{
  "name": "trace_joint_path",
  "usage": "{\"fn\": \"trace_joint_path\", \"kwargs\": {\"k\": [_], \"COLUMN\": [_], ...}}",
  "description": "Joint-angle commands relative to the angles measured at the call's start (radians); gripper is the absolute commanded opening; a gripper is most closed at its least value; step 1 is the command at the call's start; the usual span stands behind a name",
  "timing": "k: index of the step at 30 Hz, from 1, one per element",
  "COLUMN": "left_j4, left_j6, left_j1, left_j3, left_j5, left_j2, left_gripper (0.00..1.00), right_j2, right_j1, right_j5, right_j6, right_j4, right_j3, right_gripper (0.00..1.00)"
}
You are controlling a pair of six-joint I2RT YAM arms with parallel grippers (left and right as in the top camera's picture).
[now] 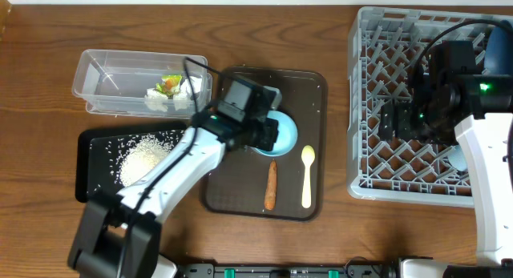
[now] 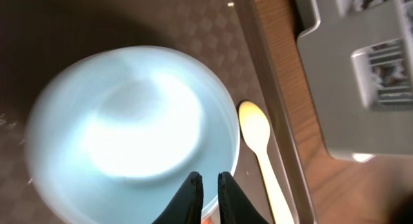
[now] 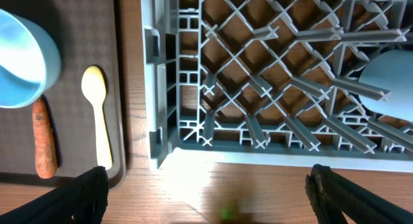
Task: Sort waste into correct bins and load items into the dishwasher rack
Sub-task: 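Carry the empty bowl with the left gripper and set it on the brown tray, then reach the right gripper to the light-blue bowl and grasp its rim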
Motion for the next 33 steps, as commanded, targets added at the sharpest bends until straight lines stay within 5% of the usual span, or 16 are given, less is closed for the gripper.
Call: {"fn": "trace_joint_path", "kwargs": {"k": [1, 10, 14, 23, 33], "left_j4": [0.037, -0.021, -0.165, -0.593, -0.692], "left_j6": [-0.024, -0.051, -0.051, -0.051, -0.051], "left_j1": [-0.035, -0.011, 0.067, 0.312, 0.413], "left_j3": [0.016, 0.016, 0.016, 0.016, 0.016], "left_j5": [-0.065, -0.066, -0.066, -0.209, -0.222], "left_j2": [0.046, 0.015, -0.071, -0.263, -0.285], "left_gripper": [0.13, 0.17, 0.17, 0.35, 0.37], "right_j2": [-0.008, -0.008, -0.008, 0.016, 0.245], "right_j1": [-0.005, -0.005, 0.006, 0.174, 0.388], "right_j5": [0.01, -0.029, -0.139, -0.233, -0.176], "right_j6": [-0.006, -0.006, -0.006, -0.006, 0.1], "right_j4": [-0.001, 0.012, 0.063, 0.269, 0.445], "right_j3": [-0.004, -0.004, -0.004, -0.013, -0.013], "right_gripper": [0.97, 0.99, 0.99, 0.98, 0.79]}}
